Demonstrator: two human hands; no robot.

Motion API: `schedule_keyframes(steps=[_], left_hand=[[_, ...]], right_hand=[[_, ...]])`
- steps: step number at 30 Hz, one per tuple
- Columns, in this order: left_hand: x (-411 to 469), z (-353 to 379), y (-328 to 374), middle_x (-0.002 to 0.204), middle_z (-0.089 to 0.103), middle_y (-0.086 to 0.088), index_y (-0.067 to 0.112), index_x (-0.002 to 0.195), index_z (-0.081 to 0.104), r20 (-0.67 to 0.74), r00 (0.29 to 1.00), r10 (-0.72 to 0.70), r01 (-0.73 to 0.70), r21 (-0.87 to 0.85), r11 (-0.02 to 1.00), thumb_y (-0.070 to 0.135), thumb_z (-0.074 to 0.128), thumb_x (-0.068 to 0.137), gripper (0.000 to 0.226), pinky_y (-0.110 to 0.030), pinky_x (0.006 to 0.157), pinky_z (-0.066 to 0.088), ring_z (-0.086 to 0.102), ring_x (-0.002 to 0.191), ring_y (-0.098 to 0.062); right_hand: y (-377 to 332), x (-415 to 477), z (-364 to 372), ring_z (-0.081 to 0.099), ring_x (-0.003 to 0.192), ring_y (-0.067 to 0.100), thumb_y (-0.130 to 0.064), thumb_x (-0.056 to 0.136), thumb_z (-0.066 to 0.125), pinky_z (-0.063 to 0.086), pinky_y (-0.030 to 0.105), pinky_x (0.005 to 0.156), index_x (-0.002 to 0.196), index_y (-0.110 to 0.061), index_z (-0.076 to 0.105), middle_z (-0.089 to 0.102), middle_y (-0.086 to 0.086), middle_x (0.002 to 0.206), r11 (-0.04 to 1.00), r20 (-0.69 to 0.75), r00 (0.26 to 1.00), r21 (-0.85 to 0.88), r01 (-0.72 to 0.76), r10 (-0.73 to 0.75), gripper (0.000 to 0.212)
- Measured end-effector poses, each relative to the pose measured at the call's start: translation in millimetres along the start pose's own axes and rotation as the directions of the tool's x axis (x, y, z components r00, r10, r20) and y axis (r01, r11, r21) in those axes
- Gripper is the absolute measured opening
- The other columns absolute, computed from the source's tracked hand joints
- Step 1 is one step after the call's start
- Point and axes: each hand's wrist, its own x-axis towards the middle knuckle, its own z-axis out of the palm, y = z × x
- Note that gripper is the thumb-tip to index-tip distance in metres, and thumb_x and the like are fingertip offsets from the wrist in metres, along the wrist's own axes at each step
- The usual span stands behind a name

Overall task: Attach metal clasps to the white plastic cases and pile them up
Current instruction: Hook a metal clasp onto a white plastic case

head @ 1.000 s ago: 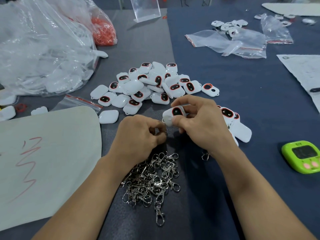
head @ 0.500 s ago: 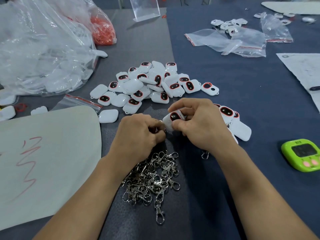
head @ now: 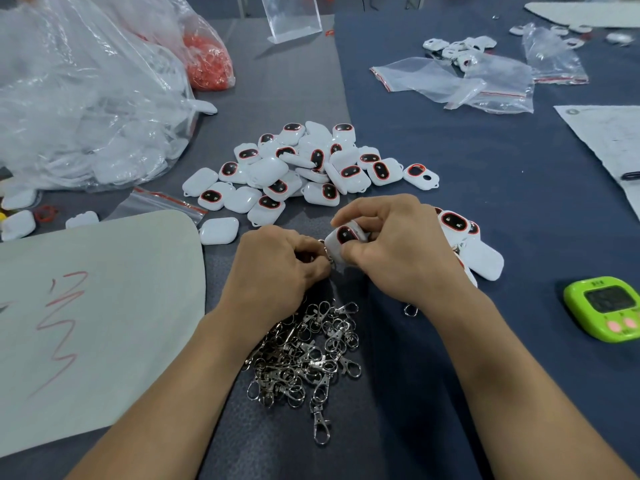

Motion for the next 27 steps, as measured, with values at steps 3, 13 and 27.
schedule_keyframes(steps=[3,13,27], left_hand=[[-1.1,0.8,0.2,0.066,0.070,0.012,0.034,0.080,0.081,-0.031,1.000,0.003,-0.003,-0.009,1.000,0.030,0.086,0.074,0.009,-0.014,0.062,0.046,0.064,0.068,-0.003],[0.4,-2.5,-0.1,0.062,0.067,0.013,0.031,0.077,0.079,-0.202,0.978,0.057,-0.113,-0.282,0.953,0.015,0.087,0.074,0.017,-0.014,0.052,0.044,0.055,0.053,0.000],[-1.6,-6.9,4.2,0.075,0.075,0.013,0.028,0.083,0.080,-0.229,0.965,0.127,-0.211,-0.397,0.893,0.009,0.084,0.078,0.020,-0.010,0.065,0.044,0.065,0.068,0.000]], right_hand=[[0.9,-0.9,1.9,0.068,0.057,0.006,-0.015,0.081,0.074,0.054,0.017,0.055,0.086,-0.031,0.075,0.075,-0.009,0.071,0.999,0.001,1.000,0.032,-0.021,0.021,0.017],[3.6,6.2,-1.2,0.057,0.044,0.020,0.008,0.080,0.072,0.044,0.025,0.042,0.093,-0.007,0.074,0.072,0.018,0.069,0.797,0.076,0.963,0.548,-0.256,0.257,0.020],[1.4,5.5,-6.2,0.055,0.042,0.016,0.007,0.083,0.065,0.040,0.021,0.039,0.087,-0.005,0.074,0.072,0.011,0.070,0.608,0.227,0.938,0.717,-0.342,0.261,0.017]])
